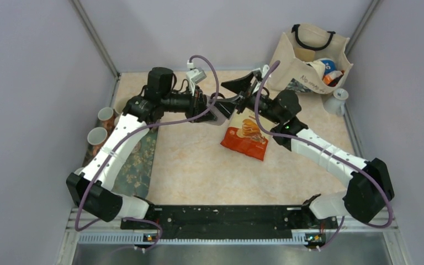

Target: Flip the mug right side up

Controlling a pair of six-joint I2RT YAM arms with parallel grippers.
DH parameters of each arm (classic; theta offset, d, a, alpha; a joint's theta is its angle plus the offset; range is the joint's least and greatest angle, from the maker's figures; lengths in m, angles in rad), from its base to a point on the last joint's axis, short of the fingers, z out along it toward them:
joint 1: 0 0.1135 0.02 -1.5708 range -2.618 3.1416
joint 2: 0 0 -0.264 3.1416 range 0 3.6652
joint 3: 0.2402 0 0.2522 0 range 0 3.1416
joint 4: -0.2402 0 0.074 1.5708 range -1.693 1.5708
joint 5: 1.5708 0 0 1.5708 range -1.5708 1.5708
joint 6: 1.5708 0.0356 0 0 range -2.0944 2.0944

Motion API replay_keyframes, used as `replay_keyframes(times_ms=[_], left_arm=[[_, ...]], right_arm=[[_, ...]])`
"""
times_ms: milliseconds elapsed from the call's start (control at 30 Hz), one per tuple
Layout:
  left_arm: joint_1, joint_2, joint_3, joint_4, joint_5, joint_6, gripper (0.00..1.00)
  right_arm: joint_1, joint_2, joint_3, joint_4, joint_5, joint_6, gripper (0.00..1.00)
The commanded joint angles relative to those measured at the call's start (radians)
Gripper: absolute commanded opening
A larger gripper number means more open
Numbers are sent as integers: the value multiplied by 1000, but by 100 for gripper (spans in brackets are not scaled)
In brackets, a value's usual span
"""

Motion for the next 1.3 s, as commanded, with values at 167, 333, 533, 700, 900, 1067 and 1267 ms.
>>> replay_keyframes(times_ms=[167,333,533,700,900,1067,1267], left_arm=[[32,4,143,-441,-418,356,0],[39,-68,133,-710,-740,480,0],[108,-253,31,-919,-913,532,0],[313,-374,-90,-955,-978,640,0],[590,-435,-264,-926,-967,780,0],[780,-435,-354,-867,-957,864,0],[1036,-376,-468,-772,-834,1031,0]], right_arm=[[12,-160,-61,-135,159,-127,99],[11,-242,-67,-347,281,-219,99],[12,-321,-101,-480,314,-261,99],[12,-374,-144,-527,327,-256,99],[12,-434,-200,-566,345,-268,99],[11,-497,-263,-564,358,-278,99],[12,-559,-308,-572,387,-313,99]])
